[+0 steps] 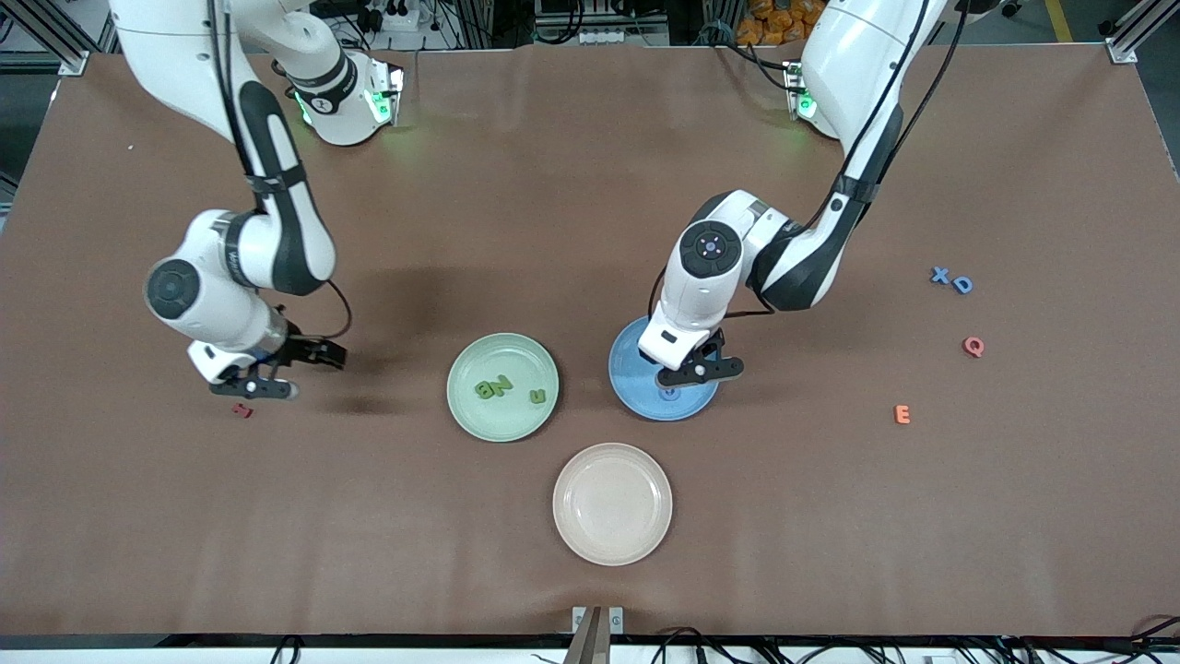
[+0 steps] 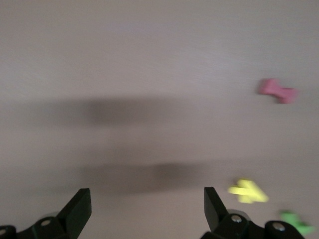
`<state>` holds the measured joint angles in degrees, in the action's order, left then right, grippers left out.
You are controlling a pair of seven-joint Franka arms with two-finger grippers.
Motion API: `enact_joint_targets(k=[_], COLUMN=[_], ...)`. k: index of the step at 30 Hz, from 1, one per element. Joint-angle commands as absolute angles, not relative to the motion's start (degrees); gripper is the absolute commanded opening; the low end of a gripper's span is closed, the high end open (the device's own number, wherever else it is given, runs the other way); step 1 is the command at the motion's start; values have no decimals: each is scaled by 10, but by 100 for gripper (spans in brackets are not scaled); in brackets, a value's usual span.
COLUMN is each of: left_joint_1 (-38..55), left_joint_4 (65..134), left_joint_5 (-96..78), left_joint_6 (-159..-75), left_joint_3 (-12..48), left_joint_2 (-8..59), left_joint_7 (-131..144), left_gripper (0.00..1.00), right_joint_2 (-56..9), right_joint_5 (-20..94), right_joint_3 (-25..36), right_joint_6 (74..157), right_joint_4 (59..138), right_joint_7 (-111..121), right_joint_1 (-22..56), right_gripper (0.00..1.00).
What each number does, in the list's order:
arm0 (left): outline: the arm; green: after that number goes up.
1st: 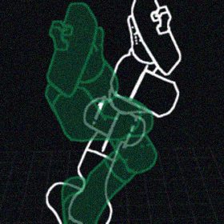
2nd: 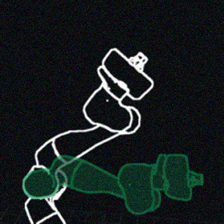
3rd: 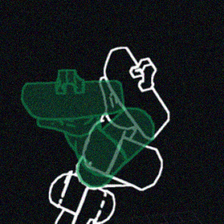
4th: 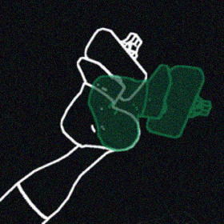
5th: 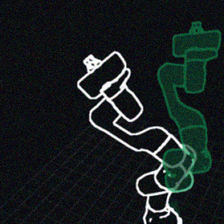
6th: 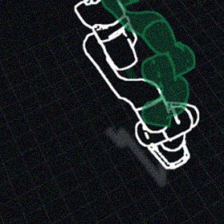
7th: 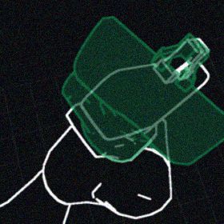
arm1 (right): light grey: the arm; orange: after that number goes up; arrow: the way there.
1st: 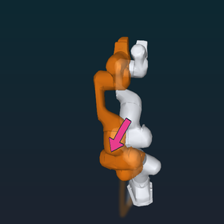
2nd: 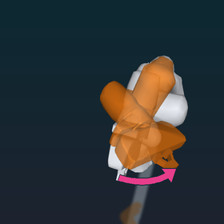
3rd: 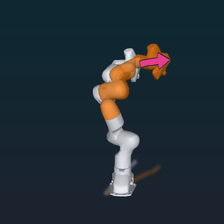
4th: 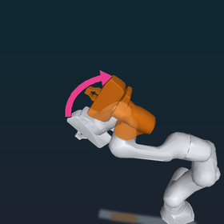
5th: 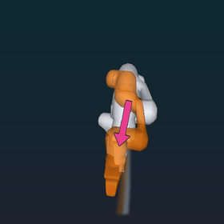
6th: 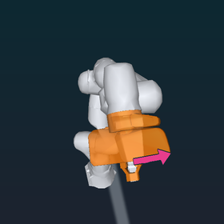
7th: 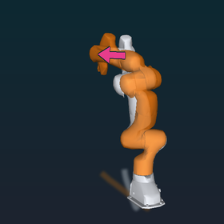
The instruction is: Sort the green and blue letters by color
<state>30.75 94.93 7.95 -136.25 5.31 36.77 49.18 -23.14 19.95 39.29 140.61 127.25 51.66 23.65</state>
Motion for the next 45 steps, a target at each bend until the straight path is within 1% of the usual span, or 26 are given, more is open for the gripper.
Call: enact_joint_targets(k=[1, 8, 18, 25, 34, 37, 41, 45], left_joint_1=[311, 303, 273, 240, 184, 162, 126, 84], left_joint_4=[937, 947, 1020, 1078, 1126, 1145, 1168, 1203], left_joint_5=[91, 101, 113, 140, 140, 141, 142, 142], left_joint_6=[-1364, -1365, -1364, -1365, -1364, -1365, -1366, -1389], left_joint_3=[48, 48, 49, 49, 50, 50, 52, 54], left_joint_2=[375, 362, 321, 279, 230, 219, 203, 187], left_joint_7=[491, 490, 425, 367, 275, 241, 186, 117], left_gripper=[81, 80, 80, 80, 80, 80, 80, 80], right_joint_2=[-236, -252, -257, -257, -259, -263, -264, -264], right_joint_5=[199, 208, 209, 211, 283, 292, 292, 293], right_joint_3=[383, 375, 371, 367, 359, 359, 359, 358], right_joint_6=[1421, 1438, 1477, 1481, 1498, 1499, 1499, 1499], right_joint_4=[1281, 1283, 1308, 1317, 1330, 1330, 1330, 1330], right_joint_7=[530, 531, 531, 531, 573, 584, 585, 591], right_joint_1=[233, 233, 232, 222, 219, 219, 219, 218], right_gripper=[100, 100, 99, 96, 93, 89, 78, 61])
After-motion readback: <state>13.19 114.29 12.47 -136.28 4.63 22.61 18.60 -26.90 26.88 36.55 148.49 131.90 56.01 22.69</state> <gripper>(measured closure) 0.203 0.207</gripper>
